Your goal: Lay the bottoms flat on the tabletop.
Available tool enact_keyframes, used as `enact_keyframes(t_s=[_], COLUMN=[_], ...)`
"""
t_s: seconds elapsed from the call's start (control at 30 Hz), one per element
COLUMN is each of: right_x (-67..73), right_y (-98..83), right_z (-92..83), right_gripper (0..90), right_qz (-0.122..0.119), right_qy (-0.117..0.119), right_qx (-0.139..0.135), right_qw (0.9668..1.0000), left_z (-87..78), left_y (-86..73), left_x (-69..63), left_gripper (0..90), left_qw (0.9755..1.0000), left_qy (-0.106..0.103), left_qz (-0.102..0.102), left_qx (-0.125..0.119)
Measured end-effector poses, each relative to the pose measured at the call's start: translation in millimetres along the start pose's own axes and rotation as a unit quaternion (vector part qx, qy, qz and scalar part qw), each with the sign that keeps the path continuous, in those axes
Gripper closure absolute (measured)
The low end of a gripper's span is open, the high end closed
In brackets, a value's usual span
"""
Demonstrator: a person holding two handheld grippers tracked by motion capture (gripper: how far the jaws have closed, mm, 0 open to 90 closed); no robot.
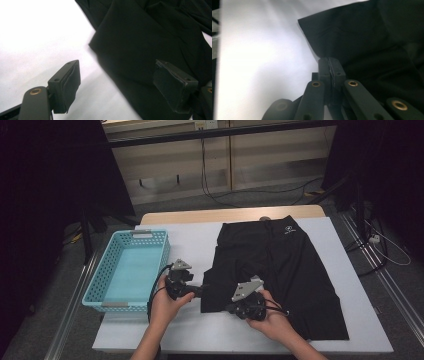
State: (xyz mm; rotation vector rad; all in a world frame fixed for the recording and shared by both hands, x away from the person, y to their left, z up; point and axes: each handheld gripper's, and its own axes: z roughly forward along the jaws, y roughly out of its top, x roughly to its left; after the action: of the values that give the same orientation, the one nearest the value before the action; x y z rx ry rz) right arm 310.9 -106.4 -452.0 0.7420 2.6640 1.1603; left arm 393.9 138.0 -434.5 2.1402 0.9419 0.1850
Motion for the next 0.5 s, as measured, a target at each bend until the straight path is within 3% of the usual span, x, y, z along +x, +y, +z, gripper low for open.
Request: enact_keyframes(t_s=[0.5], right_x=[9.5], right_y=[-10.9], right_z=[-14.7], right_gripper=[90.0], right_qz=[0.001], right_qy=[0.024], right_qx=[0.016], right_qw=[0.9996], left_z=[2.8], left_y=[-0.5], left_x=[-0.5], left_gripper=[22.5], left_qw=[1.0], left_qy=[0.002], left_qz=[-0.002], left_qx=[0.001])
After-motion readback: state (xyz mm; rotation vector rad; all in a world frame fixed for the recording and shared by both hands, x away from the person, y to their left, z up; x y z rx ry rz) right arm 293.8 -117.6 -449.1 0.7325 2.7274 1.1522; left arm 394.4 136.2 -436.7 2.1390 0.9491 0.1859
